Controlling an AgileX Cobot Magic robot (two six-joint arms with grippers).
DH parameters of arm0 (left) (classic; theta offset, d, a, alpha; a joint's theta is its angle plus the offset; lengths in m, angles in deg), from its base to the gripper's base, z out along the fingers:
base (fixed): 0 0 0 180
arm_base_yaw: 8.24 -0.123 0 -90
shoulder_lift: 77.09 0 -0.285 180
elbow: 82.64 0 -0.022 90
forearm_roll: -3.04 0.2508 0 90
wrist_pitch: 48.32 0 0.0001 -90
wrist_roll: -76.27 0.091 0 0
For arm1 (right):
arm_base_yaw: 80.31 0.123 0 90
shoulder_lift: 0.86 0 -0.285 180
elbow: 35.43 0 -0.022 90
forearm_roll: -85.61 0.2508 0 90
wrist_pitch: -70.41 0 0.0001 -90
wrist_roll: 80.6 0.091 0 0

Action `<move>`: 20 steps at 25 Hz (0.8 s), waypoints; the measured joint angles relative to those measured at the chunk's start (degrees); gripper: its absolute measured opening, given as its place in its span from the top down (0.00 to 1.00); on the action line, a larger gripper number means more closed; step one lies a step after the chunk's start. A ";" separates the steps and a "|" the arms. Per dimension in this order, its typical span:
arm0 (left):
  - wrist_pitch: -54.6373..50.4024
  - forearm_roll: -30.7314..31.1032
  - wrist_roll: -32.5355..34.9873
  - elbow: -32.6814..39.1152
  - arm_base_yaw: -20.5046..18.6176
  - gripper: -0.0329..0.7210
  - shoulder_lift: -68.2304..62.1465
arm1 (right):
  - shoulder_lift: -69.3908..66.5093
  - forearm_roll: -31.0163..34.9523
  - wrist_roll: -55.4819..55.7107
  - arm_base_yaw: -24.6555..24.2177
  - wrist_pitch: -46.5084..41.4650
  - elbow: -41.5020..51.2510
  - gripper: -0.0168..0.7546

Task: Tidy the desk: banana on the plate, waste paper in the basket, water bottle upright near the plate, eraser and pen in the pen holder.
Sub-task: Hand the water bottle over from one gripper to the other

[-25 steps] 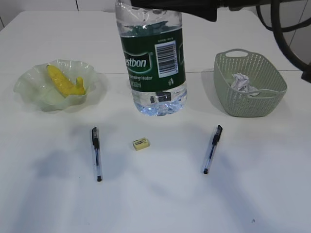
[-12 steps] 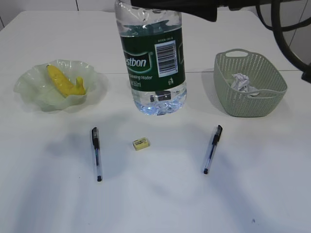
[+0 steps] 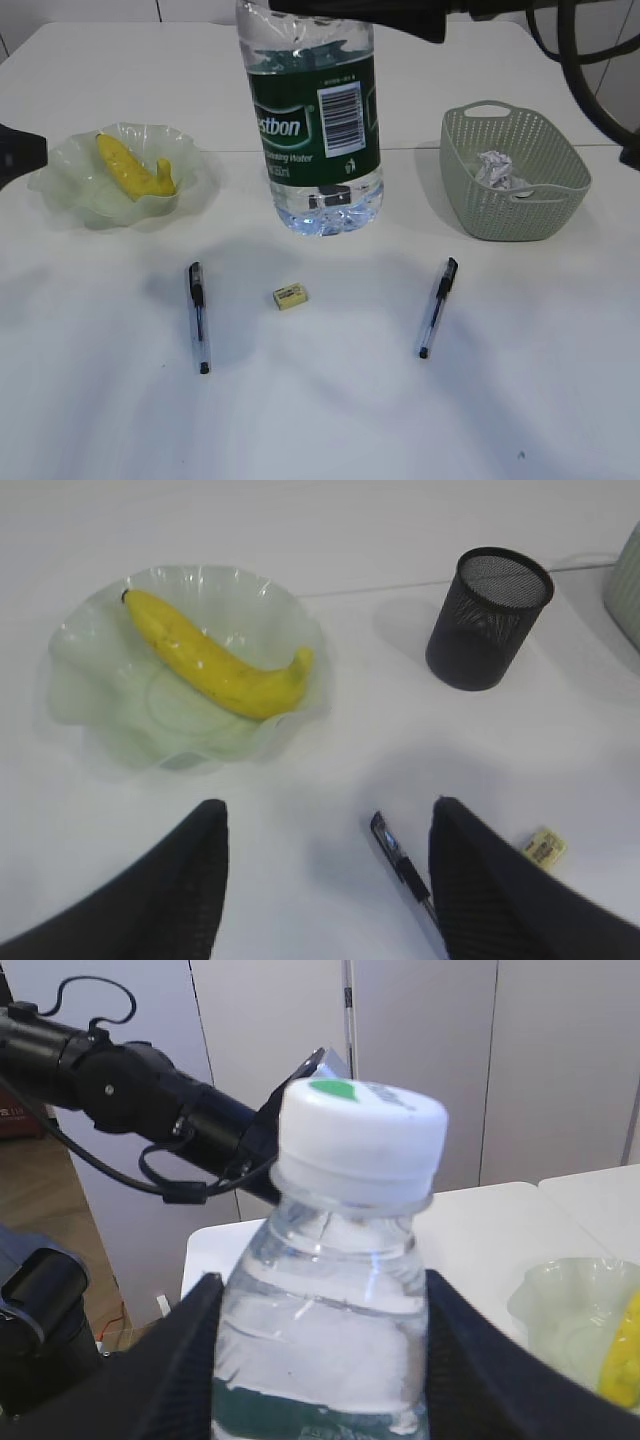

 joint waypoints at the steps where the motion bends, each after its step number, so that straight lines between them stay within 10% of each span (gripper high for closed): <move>1: 3.89 0.00 0.29 1.91 1.18 0.37 0.00 | 0.00 0.00 0.00 0.00 0.00 0.00 0.46; 11: 21.63 6.20 -3.86 6.20 14.31 0.37 -0.04 | -1.02 0.26 0.00 0.00 0.63 0.00 0.46; 20: 39.85 33.20 -36.86 6.20 18.25 0.37 -0.04 | -1.02 0.26 -0.69 0.00 1.84 0.00 0.46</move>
